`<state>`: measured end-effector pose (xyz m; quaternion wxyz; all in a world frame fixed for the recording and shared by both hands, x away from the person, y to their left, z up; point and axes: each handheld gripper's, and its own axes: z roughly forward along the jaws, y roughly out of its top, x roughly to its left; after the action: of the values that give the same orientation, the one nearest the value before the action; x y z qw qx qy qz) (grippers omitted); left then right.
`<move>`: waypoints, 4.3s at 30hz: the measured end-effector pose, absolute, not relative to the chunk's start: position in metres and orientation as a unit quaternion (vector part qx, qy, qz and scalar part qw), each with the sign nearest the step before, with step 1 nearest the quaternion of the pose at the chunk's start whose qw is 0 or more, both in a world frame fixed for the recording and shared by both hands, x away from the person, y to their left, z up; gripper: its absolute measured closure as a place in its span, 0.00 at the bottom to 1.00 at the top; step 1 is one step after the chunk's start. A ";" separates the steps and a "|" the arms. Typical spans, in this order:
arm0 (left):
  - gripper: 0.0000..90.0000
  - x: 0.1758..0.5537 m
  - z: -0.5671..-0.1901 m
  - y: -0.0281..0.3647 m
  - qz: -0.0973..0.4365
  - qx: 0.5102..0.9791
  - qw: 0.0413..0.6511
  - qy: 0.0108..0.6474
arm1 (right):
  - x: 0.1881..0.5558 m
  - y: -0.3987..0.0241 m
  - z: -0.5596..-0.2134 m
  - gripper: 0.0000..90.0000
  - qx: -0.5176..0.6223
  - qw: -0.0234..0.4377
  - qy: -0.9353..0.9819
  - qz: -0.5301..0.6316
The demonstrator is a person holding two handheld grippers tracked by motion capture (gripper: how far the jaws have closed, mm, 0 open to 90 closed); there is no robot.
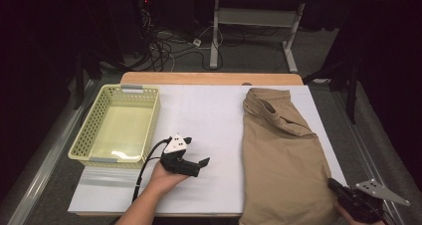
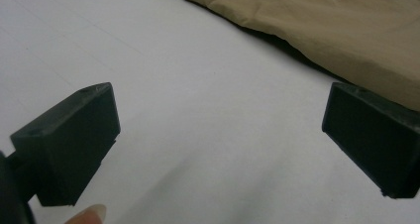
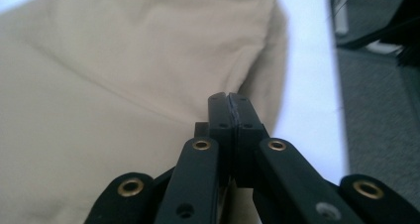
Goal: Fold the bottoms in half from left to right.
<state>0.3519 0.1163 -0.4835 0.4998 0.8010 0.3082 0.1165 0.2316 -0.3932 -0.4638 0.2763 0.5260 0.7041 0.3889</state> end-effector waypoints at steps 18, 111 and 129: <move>0.01 0.350 -0.484 0.118 0.118 0.796 0.507 0.309 | 0.232 -0.403 -0.447 0.74 0.513 0.298 0.678 0.434; 0.00 0.315 -0.485 0.137 0.104 0.801 0.493 0.324 | 0.249 -0.221 -0.444 0.93 0.314 0.204 0.817 0.439; 0.00 0.314 -0.485 0.136 0.104 0.805 0.491 0.316 | 0.256 -0.181 -0.482 0.82 0.313 0.181 0.865 0.348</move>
<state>0.3142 0.1361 -0.4849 0.4912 0.8050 0.3161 0.1040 0.2563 -0.1812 -0.4816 0.1811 0.3135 0.8647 0.3481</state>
